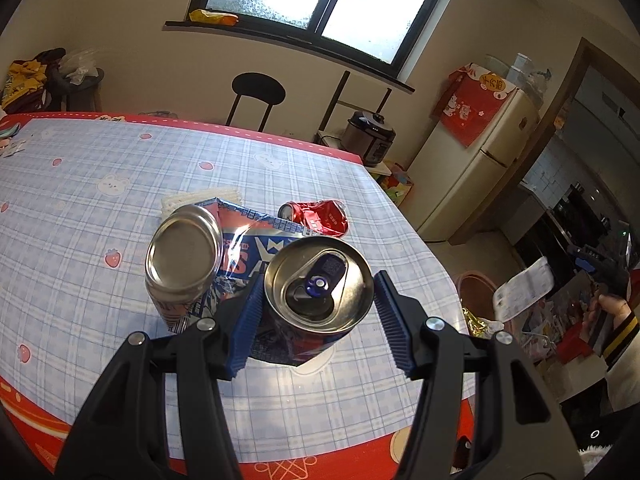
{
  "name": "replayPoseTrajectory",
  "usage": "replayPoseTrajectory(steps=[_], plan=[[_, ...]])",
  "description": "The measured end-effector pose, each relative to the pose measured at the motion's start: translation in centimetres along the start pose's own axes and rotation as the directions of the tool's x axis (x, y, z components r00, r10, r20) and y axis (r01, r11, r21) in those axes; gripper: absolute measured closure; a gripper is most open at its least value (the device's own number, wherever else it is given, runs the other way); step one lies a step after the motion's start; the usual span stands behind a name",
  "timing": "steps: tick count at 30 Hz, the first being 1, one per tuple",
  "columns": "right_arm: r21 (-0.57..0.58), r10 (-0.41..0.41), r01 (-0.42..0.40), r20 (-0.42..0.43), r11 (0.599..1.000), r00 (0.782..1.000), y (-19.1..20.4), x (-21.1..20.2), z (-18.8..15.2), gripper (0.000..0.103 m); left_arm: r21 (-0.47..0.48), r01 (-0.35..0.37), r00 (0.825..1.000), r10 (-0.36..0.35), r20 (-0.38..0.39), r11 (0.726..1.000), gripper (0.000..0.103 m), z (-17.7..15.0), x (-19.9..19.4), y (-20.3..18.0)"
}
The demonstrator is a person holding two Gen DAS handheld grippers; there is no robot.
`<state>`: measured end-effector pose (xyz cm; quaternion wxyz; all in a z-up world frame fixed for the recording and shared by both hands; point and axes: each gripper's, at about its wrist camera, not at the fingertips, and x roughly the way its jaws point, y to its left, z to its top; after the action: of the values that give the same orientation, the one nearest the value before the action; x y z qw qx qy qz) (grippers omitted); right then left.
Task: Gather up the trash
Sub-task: 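Carry the white paper packaging with the right tool into the bin and release, then carry the crushed silver cans with the left tool over the bin and release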
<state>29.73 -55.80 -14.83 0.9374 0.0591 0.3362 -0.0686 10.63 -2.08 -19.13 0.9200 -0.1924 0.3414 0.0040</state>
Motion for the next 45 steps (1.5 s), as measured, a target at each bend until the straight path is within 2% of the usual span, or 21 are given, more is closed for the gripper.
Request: replayPoseTrajectory(steps=[3,4,5,14,25,33,39,45], plan=[[0.009,-0.003,0.003,0.007,1.0,1.0,-0.4,-0.6,0.0,0.016,0.018,0.016,1.0,-0.016,0.0,1.0,0.046,0.3,0.3,-0.7],[0.019,-0.006,0.006,0.008,1.0,1.0,-0.5,-0.8,0.0,0.007,0.026,0.023,1.0,-0.023,0.0,0.999,0.046,0.4,0.4,-1.1],[0.032,-0.007,0.007,0.012,0.999,1.0,-0.7,-1.2,-0.1,0.005,0.033,0.03,1.0,-0.03,0.0,0.999,0.046,0.5,0.5,-1.3],[0.077,-0.01,0.01,0.011,0.997,1.0,-0.9,-4.1,-1.1,0.005,0.111,0.095,0.995,-0.095,-0.002,0.989,0.046,1.7,0.9,-4.5],[0.042,-0.012,0.011,0.012,0.999,1.0,-1.1,-6.7,-1.4,0.005,0.205,0.191,0.981,-0.196,0.005,0.96,0.046,3.2,2.0,-10.3],[0.016,-0.018,0.018,0.018,1.0,1.0,-2.3,-7.9,-1.1,0.005,0.25,0.283,0.957,-0.291,-0.006,0.926,0.046,3.1,3.4,-16.2],[-0.018,0.001,-0.001,0.013,1.0,1.0,-3.6,-8.5,-1.2,0.005,0.275,0.357,0.933,-0.355,-0.06,0.893,0.046,1.8,6.4,-21.2],[-0.002,-0.031,0.031,0.009,1.0,0.999,-5.9,-9.2,-1.9,0.005,0.315,0.43,0.903,-0.402,-0.153,0.846,0.046,0.1,10.9,-27.1]])
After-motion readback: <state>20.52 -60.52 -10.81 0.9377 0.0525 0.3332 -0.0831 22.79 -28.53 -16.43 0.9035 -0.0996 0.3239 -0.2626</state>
